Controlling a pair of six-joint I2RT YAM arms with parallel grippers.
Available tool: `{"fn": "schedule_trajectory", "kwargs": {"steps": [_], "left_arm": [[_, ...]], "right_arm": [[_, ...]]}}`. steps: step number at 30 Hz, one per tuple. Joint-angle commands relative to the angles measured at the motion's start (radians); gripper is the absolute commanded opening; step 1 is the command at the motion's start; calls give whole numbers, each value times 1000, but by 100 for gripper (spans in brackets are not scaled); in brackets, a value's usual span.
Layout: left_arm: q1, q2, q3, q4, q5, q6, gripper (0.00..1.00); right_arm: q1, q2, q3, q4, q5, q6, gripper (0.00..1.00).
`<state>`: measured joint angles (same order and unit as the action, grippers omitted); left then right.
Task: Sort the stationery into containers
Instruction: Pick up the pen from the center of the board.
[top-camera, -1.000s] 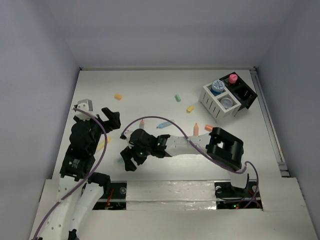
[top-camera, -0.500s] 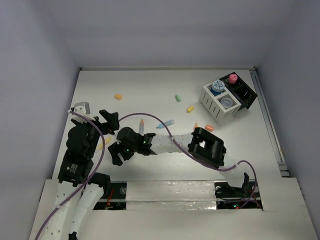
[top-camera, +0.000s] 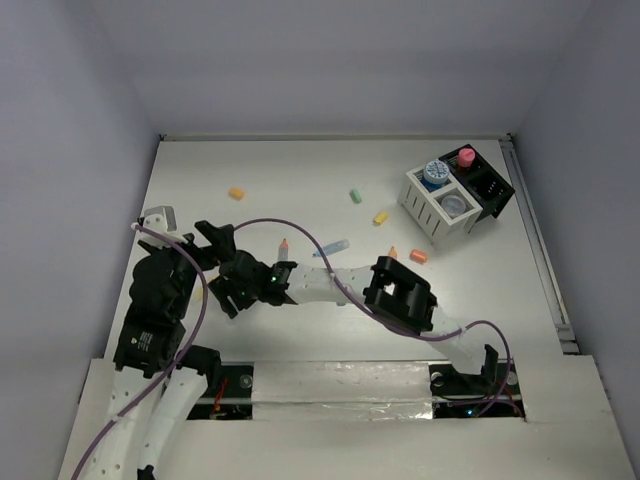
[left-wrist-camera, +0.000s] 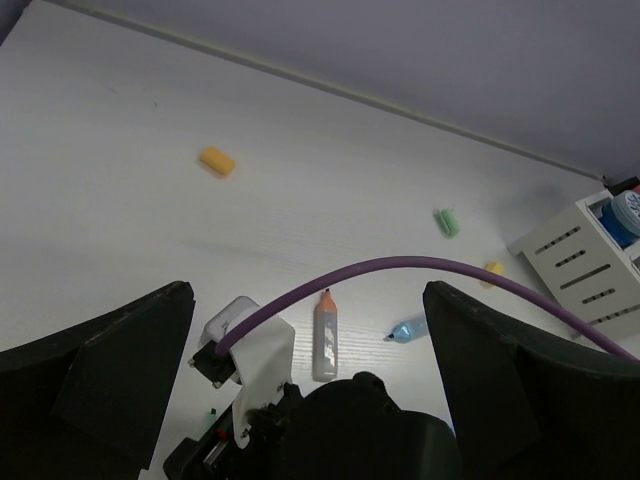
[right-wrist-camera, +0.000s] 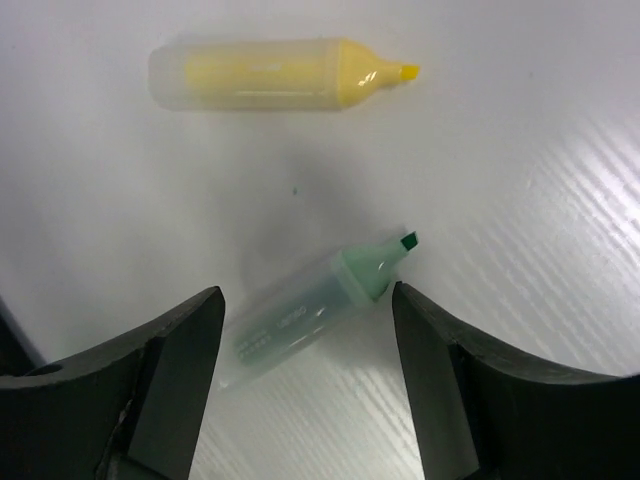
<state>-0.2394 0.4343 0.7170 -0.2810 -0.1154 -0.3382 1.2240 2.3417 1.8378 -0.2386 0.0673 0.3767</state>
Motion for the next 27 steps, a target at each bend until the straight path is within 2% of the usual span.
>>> {"fn": "schedule_trajectory", "kwargs": {"steps": [1, 6, 11, 15, 16, 20, 24, 27], "left_arm": [[6, -17, 85, 31, -39, -2, 99], [-3, -19, 119, 17, -46, -4, 99], [-3, -42, 98, 8, -44, -13, 99], [-3, -52, 98, -6, -46, -10, 99], [-3, -54, 96, -7, -46, -12, 99], [-3, -54, 90, -1, -38, -13, 99], [-12, -54, 91, 0, -38, -13, 99], [-12, -52, 87, 6, -36, -16, 99]], "right_arm": [[11, 77, 44, -131, 77, -15, 68], [29, 106, 86, -177, 123, -2, 63], [39, 94, 49, -180, 149, 16, 60], [39, 67, 15, -202, 178, 30, 78], [39, 59, 6, -199, 178, 36, 78], [39, 39, -6, -205, 131, 56, 74], [48, 33, -14, -196, 95, 70, 63], [48, 44, -9, -179, 74, 76, 61]]}}
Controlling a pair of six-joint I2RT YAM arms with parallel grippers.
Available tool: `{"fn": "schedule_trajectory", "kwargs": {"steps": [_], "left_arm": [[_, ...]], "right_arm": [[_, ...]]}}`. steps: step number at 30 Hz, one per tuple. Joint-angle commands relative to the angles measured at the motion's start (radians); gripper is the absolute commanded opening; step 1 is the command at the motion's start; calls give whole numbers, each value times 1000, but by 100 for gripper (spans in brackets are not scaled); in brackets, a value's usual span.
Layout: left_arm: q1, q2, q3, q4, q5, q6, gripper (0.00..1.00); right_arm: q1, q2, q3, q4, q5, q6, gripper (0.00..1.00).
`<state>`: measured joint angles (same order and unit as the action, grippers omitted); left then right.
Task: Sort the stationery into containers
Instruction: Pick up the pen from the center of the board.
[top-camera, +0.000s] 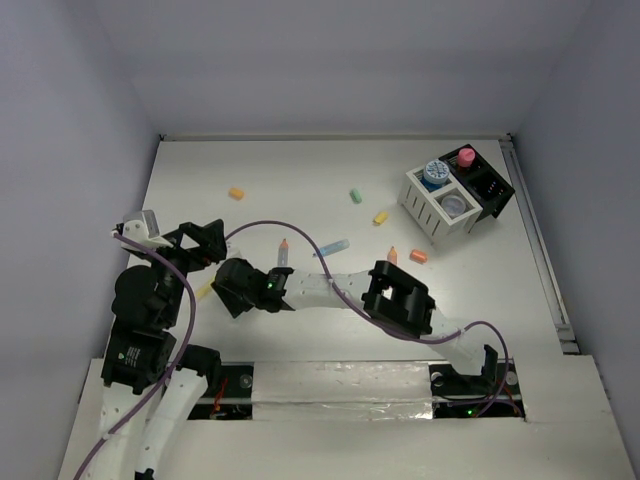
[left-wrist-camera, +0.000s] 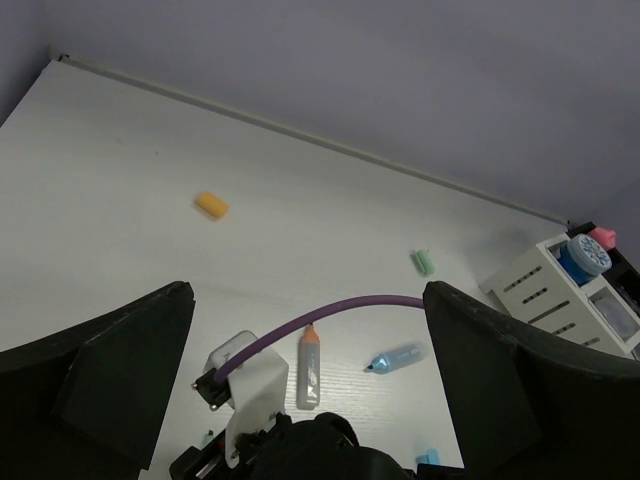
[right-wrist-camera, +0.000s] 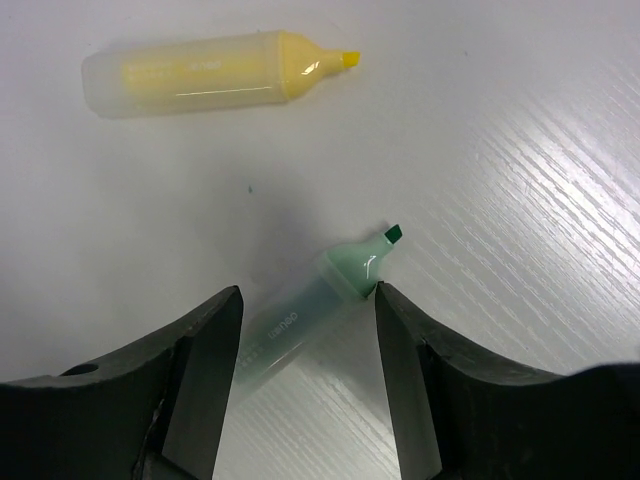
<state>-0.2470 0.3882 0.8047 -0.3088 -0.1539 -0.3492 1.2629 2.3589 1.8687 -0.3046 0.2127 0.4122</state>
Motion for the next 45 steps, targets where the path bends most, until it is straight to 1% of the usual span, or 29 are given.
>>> {"fn": "schedule_trajectory", "kwargs": {"steps": [1, 5, 9, 12, 13, 16, 18, 19, 21, 23, 25, 26, 28, 30, 32, 34, 35, 36, 37, 38, 40, 41, 44, 45], "left_arm": [[-5, -6, -2, 34, 4, -5, 99], [-5, -5, -1, 30, 2, -4, 99], [-14, -5, -6, 27, 2, -4, 99], [-14, -11, -10, 24, 2, -5, 99], [-14, -11, -12, 22, 2, -5, 99], [-14, -15, -15, 16, 2, -8, 99], [-14, -18, -16, 16, 4, -11, 99], [-14, -18, -16, 14, 4, -11, 99], [-14, -22, -18, 10, 5, -14, 99], [-14, -23, -24, 5, 5, -19, 99], [-14, -22, -29, 11, 5, -30, 99], [-14, -18, -25, 13, 10, -33, 99], [-14, -11, -18, 17, 19, -37, 99], [-14, -3, -1, 17, 25, -34, 99], [-14, 12, 20, 17, 54, -30, 99], [-14, 21, 36, 16, 89, -25, 99], [-14, 27, 50, 11, 120, -27, 99], [-14, 34, 60, 4, 143, -34, 99], [-14, 35, 60, -1, 143, -36, 99], [-14, 37, 65, -3, 187, -40, 99], [-14, 31, 59, -3, 224, -59, 99], [-14, 26, 42, 2, 267, -66, 99], [-14, 6, -7, 14, 328, -111, 99], [-14, -5, -27, 39, 347, -125, 96]], "right_arm": [[9, 36, -22, -123, -72, 40, 58], [9, 66, -2, -133, -56, 33, 57], [9, 79, -8, -148, -4, 33, 50], [9, 77, -26, -165, 51, 30, 48], [9, 70, -34, -169, 68, 28, 46], [9, 51, -62, -172, 109, 20, 44], [9, 46, -69, -177, 128, 19, 46], [9, 46, -71, -186, 131, 19, 52], [9, 43, -82, -186, 129, 23, 53], [9, 30, -111, -171, 128, 28, 44], [9, 16, -146, -147, 125, 37, 26], [9, 10, -157, -139, 128, 39, 23], [9, -26, -181, -96, 126, 45, 15], [9, -82, -233, -58, 128, 43, 12], [0, -134, -296, 21, 120, 42, 11], [-11, -222, -341, 80, 77, 45, 11], [-28, -254, -364, 132, 62, 51, 11], [-40, -320, -408, 189, 41, 54, 11], [-40, -352, -427, 212, 40, 54, 11], [-40, -383, -442, 228, 45, 50, 11], [-63, -438, -465, 245, 54, 36, 11], [-72, -487, -471, 261, 53, 33, 11], [-134, -568, -506, 294, 14, 30, 10], [-152, -585, -516, 305, -2, 31, 10]]}}
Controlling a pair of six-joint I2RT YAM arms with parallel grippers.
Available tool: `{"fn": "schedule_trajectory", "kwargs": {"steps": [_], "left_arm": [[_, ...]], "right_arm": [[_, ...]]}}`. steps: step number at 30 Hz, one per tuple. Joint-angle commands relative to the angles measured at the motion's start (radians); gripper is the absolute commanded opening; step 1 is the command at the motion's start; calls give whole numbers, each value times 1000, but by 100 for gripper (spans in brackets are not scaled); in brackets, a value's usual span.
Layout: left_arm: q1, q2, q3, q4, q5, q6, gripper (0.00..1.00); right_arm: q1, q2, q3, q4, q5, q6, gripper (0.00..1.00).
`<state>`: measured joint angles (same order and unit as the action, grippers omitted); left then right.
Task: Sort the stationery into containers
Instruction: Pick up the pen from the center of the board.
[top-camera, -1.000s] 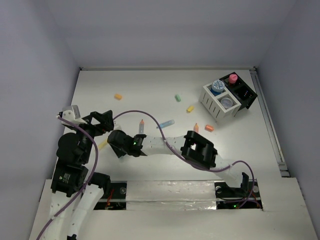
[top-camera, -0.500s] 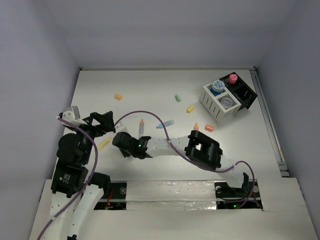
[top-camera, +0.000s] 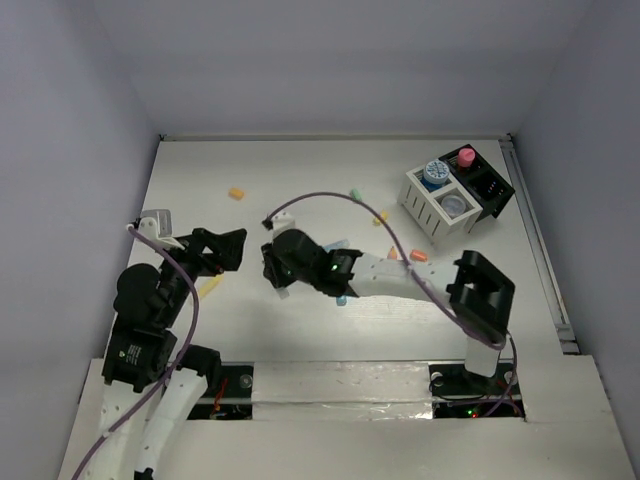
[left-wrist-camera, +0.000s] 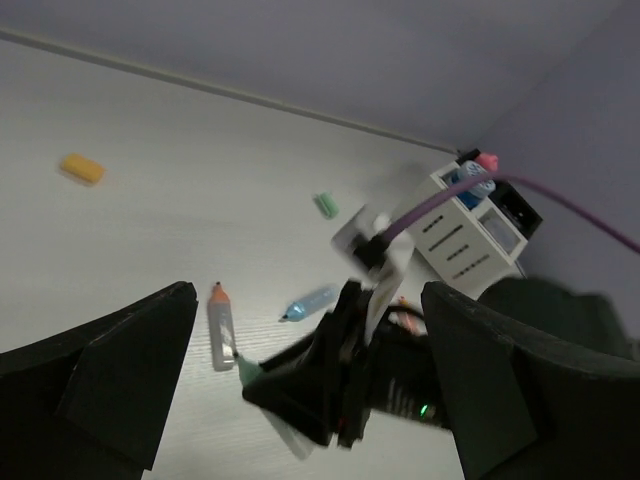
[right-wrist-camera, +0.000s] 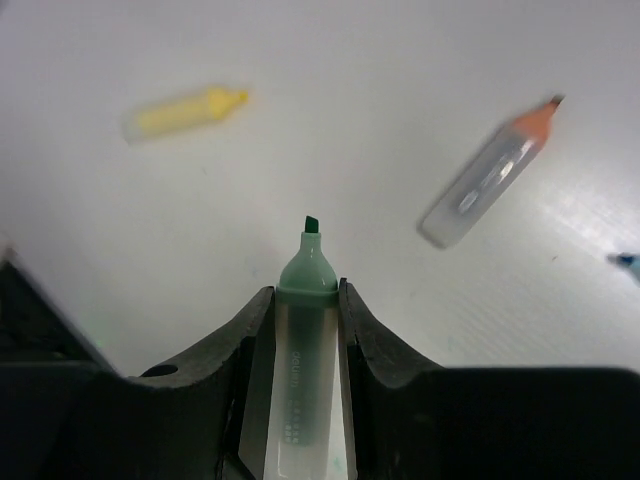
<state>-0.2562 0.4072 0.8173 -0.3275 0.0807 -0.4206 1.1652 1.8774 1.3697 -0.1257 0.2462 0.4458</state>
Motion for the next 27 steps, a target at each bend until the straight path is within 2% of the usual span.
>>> {"fn": "schedule_trajectory", "kwargs": {"steps": [1, 2, 5, 6, 11, 14, 21, 27], "left_arm": [[-5, -28, -65, 85, 138, -94, 93], [-5, -31, -136, 114, 215, -119, 90], [-5, -13, -245, 200, 313, -206, 82], [-5, -10, -263, 214, 318, -219, 78], [-5, -18, -351, 321, 346, -294, 72], [-5, 21, -371, 410, 376, -317, 70], [-5, 117, -397, 527, 416, -348, 49], [-26, 159, -388, 527, 404, -325, 45]], "right_arm": [[-87, -124, -29, 168, -45, -2, 10], [-100, -154, -47, 181, -56, -2, 10], [-133, -184, -34, 183, -56, -19, 11], [-133, -187, -26, 179, -45, -34, 11], [-160, -208, -11, 208, -81, -33, 11], [-160, -216, -9, 233, -102, -24, 11], [-160, -219, -27, 279, -128, -6, 12], [-160, -221, -21, 310, -108, -1, 12]]}}
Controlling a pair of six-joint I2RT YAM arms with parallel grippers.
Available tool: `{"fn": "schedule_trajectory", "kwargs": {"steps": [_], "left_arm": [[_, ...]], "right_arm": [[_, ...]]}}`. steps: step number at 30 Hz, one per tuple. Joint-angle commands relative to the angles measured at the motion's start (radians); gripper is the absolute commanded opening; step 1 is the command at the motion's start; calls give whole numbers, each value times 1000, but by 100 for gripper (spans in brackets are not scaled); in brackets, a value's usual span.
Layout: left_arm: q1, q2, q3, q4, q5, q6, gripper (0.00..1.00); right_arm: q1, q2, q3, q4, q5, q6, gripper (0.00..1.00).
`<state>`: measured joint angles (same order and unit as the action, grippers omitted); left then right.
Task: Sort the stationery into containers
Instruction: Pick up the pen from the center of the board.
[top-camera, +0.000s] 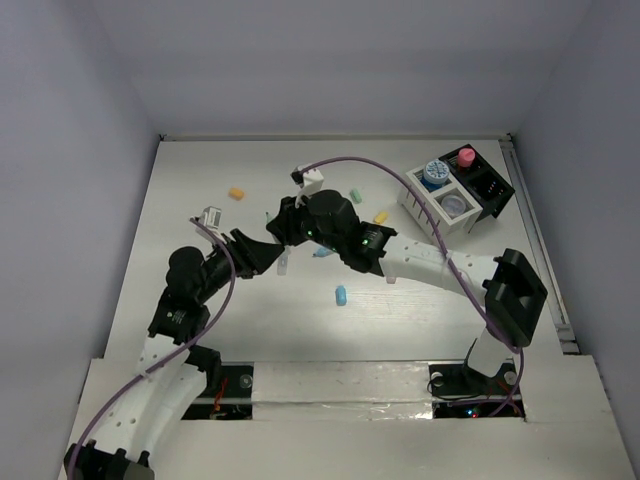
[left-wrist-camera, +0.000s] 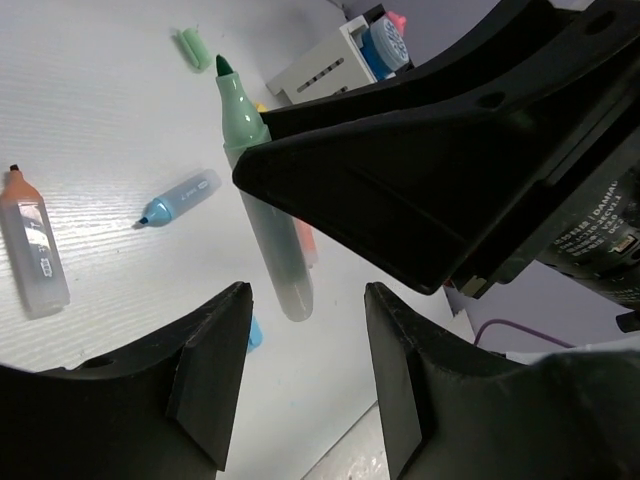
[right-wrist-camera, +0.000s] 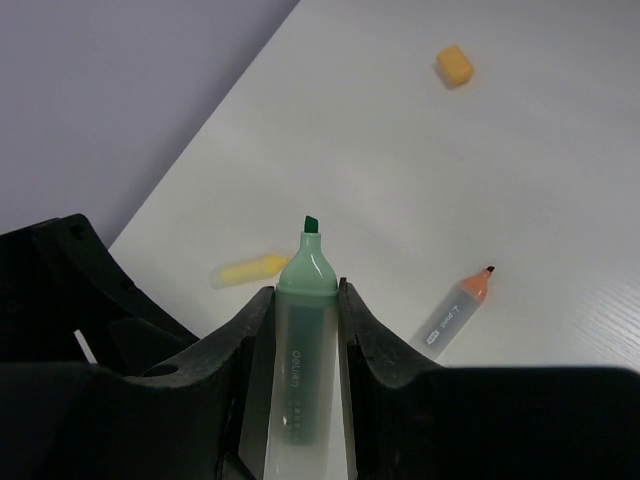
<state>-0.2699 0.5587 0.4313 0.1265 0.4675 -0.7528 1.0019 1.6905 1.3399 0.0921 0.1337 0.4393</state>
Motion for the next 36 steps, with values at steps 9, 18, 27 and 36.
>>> {"fn": "schedule_trajectory", "kwargs": {"steps": [9, 18, 27, 36], "left_arm": [[-34, 53, 6, 111, -41, 17, 42], [-98, 119, 20, 148, -108, 23, 33], [-138, 113, 41, 72, -213, 55, 0], [-138, 70, 81, -31, -181, 158, 0]], "right_arm": [[3, -51, -34, 143, -62, 53, 13], [3, -64, -70, 185, -88, 79, 13], [3, -103, -96, 196, -82, 85, 14], [-94, -260, -183, 77, -126, 88, 61]]}}
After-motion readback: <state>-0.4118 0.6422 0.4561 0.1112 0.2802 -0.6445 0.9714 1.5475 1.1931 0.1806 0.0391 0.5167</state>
